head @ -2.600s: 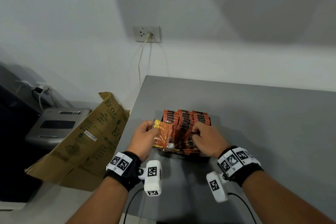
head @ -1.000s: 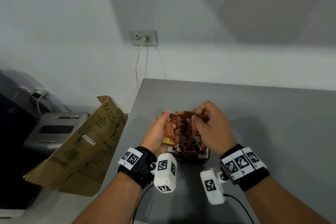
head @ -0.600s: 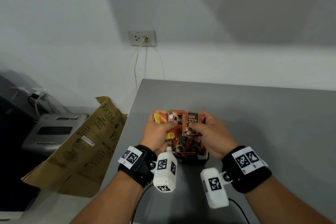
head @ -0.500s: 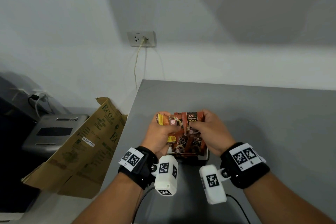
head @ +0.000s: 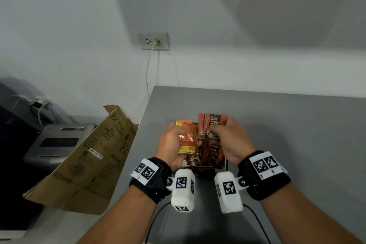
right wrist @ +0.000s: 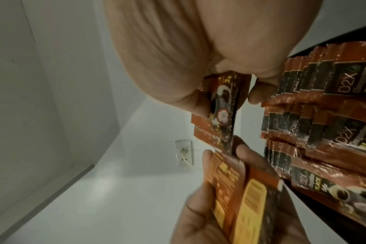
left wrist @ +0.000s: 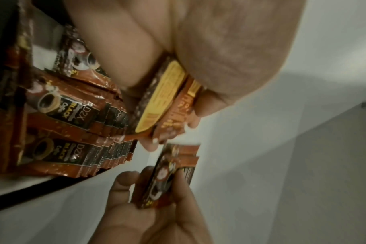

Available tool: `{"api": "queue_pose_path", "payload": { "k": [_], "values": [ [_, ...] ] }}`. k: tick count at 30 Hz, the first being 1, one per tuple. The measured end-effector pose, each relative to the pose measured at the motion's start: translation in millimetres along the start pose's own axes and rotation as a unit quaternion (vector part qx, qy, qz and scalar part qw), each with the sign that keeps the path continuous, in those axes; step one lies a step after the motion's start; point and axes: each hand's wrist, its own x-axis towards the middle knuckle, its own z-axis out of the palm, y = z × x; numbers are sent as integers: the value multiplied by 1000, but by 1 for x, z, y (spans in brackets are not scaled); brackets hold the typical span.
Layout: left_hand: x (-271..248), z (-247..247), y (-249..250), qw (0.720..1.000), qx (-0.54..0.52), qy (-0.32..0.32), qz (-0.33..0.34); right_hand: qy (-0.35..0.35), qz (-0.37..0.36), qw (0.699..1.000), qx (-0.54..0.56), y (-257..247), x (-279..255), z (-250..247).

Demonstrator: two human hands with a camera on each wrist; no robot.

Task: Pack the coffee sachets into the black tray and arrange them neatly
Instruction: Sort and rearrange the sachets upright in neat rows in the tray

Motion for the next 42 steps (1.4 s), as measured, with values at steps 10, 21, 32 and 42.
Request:
{"api": "queue_pose_path", "payload": {
  "k": [10, 21, 32, 42],
  "values": [
    [5, -6, -12, 994, 101, -30, 0, -53, -2, 998, 21, -4, -7, -4],
    [6, -11, -10, 997, 29, -48, -49, -48, -119, 989, -74, -7, -13, -19],
    [-2, 10, -10, 993, 105, -4, 57, -33, 30, 997, 55, 3, -15, 4],
    [-3, -7, -3, 997, -52, -13, -50, -52, 31, 989, 138, -12, -24, -12]
  ]
}}
